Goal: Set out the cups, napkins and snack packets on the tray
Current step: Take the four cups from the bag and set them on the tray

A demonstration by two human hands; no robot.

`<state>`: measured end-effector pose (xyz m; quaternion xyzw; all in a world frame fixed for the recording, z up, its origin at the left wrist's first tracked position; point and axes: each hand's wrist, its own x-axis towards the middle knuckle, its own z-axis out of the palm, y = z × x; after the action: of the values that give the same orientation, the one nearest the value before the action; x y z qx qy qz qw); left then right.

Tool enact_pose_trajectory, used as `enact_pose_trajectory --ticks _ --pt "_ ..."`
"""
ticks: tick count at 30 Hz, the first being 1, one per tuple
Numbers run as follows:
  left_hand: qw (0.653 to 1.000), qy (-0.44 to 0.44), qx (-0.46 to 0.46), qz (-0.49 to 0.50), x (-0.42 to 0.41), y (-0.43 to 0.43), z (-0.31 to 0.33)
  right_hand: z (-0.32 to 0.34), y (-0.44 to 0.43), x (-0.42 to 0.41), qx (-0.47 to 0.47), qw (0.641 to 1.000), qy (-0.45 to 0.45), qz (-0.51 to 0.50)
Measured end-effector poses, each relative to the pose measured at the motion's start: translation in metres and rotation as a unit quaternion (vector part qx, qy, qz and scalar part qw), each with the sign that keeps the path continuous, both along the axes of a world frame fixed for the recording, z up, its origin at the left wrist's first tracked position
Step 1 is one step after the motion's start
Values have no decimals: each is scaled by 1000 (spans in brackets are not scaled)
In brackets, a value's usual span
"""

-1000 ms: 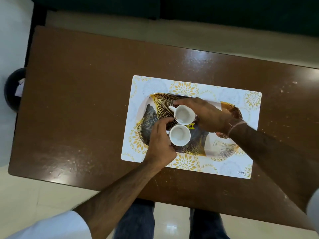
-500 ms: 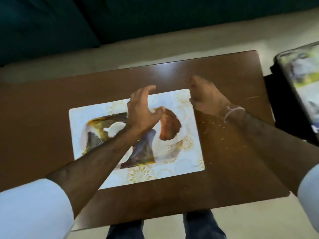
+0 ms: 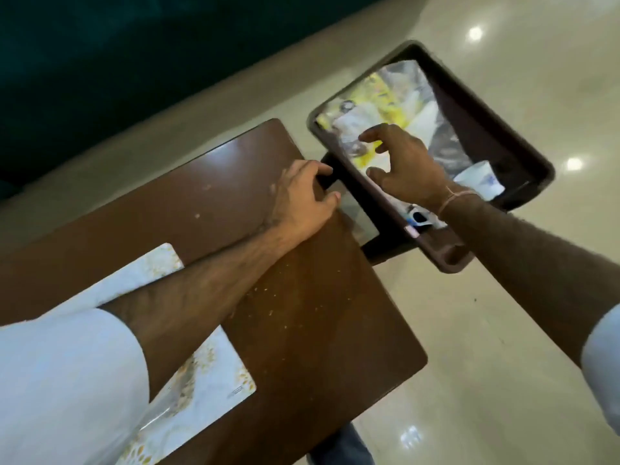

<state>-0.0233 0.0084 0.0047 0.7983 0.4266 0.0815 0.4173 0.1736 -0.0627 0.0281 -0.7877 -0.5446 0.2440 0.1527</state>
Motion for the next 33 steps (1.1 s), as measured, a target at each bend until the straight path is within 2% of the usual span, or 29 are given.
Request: enact_pose_trajectory --ticks 4,9,13,16,21,27,33 --pt "997 -2 -17 -81 76 -27 -3 -9 -36 65 -14 997 -43 -63" --pt "983 42 1 -179 142 -65 -15 -24 -80 127 -98 978 -105 -150" --pt "971 113 -2 -210 174 -82 -28 -38 -110 154 -136 968 -66 -199" --pt "975 120 -15 -186 183 -88 -32 -48 -122 158 -141 968 -10 -206" --pt "984 97 -52 -143 182 -93 -28 -57 -130 151 -102 968 7 -229" --pt "993 13 -77 -92 156 -81 -10 -43 -126 127 -13 964 28 -263" --pt "996 -60 -60 -17 88 -63 17 -12 -102 57 77 965 81 -236"
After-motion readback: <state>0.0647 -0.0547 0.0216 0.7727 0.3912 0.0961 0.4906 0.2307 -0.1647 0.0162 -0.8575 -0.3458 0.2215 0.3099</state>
